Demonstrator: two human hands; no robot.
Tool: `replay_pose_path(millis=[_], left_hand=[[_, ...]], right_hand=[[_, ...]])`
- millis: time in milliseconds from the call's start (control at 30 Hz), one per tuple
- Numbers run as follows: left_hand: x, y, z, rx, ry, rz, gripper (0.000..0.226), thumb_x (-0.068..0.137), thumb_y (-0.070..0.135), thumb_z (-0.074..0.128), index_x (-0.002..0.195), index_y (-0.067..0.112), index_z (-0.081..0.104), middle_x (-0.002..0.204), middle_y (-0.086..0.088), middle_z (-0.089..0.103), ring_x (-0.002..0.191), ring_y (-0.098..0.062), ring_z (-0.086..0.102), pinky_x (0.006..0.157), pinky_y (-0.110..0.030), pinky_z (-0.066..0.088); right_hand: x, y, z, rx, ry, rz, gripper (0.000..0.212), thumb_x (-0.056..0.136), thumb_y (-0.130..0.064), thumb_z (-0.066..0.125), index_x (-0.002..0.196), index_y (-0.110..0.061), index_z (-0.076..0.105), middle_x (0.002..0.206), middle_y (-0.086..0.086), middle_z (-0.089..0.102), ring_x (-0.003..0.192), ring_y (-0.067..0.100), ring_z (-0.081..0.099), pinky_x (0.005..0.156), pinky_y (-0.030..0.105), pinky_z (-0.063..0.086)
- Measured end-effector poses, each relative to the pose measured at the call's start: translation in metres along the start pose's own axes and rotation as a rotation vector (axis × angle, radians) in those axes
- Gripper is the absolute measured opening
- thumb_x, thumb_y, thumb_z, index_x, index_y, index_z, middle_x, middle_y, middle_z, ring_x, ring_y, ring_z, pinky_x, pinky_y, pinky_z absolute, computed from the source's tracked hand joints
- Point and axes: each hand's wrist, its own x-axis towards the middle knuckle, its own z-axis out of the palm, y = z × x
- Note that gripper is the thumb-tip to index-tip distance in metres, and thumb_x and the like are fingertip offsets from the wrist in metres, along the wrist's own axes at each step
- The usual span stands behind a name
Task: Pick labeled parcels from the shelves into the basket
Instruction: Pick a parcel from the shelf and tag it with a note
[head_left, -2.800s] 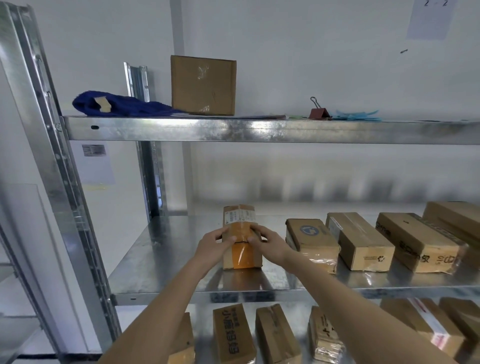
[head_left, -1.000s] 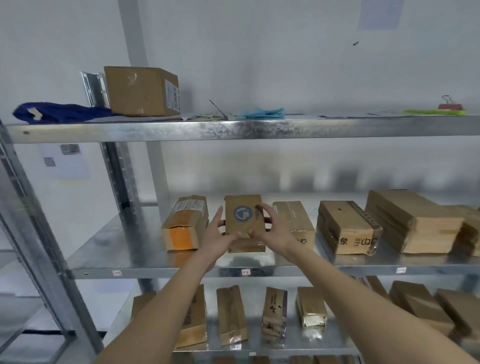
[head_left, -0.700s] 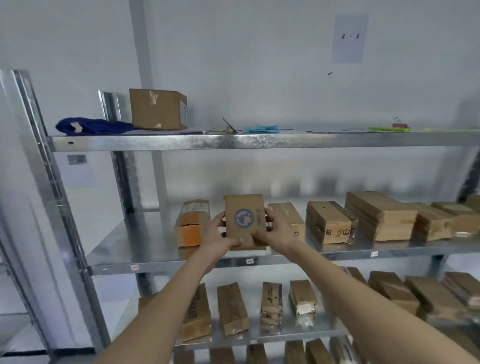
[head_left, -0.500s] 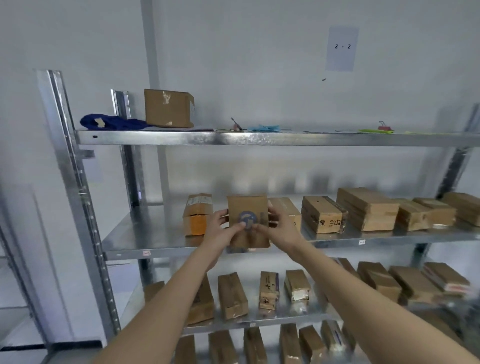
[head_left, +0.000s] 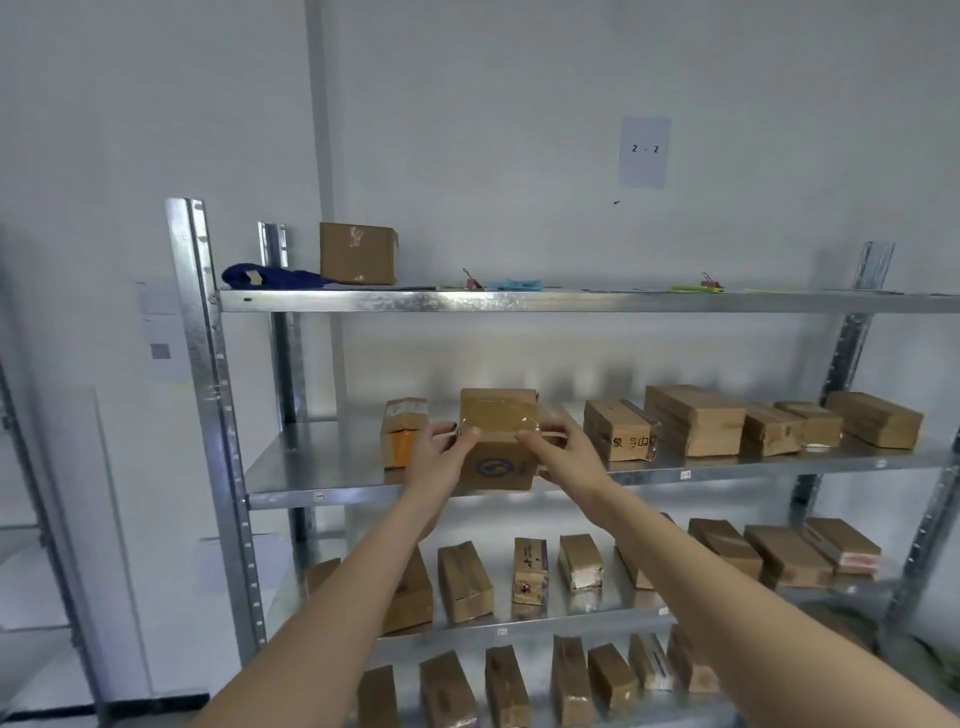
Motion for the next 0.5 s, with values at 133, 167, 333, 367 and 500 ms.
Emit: replay_pose_path(millis=[133,167,333,367,500], left_hand=[[-0.037,0.008,-0.015,0.005,-0.103,0.021,0.082,0.085,0.022,0.077,0.151,0.036,0.031,0.137,0.001,0.053,0.121,-0.016,0.054,0.083,-0.023,0.048],[-0.048,0.009,-0.018,0.015,-0.123,0.034,0.088,0.083,0.015,0.078,0.152,0.038,0.028,0.14,0.0,0.052,0.125,-0.018,0.052,0.082,-0.021,0.047],[-0.108,0.013,-0.036,0.139,-0.166,0.12,0.095,0.078,-0.005,0.076,0.146,0.046,0.033,0.146,0.005,0.045,0.129,-0.019,0.048,0.092,-0.022,0.051],[-0.122,0.015,-0.04,0.136,-0.157,0.125,0.091,0.08,-0.006,0.074,0.145,0.045,0.036,0.142,0.007,0.047,0.126,-0.016,0.049,0.084,-0.017,0.053],[-0.171,0.017,-0.058,0.025,-0.045,0.086,0.058,0.089,0.011,0.07,0.134,0.041,0.048,0.124,0.014,0.059,0.114,-0.005,0.055,0.072,-0.015,0.052]], right_hand=[[-0.044,-0.012,-0.012,-0.013,-0.103,-0.084,0.074,0.09,-0.016,0.075,0.15,-0.036,0.037,0.122,-0.006,0.064,0.116,0.018,0.062,0.095,0.035,0.055],[-0.056,-0.015,-0.013,-0.012,-0.132,-0.102,0.078,0.089,-0.008,0.074,0.151,-0.037,0.036,0.124,-0.006,0.063,0.118,0.016,0.061,0.087,0.027,0.054],[-0.11,-0.027,-0.005,-0.026,-0.209,-0.135,0.083,0.085,-0.006,0.079,0.148,-0.041,0.038,0.125,-0.004,0.059,0.117,0.011,0.059,0.072,0.015,0.051],[-0.121,-0.029,-0.001,-0.018,-0.216,-0.143,0.078,0.085,-0.011,0.081,0.144,-0.041,0.04,0.124,-0.003,0.061,0.115,0.012,0.06,0.073,0.016,0.052],[-0.164,-0.031,0.023,0.015,-0.213,-0.133,0.059,0.088,-0.041,0.077,0.134,-0.034,0.041,0.129,-0.003,0.061,0.113,0.012,0.063,0.079,0.02,0.056]])
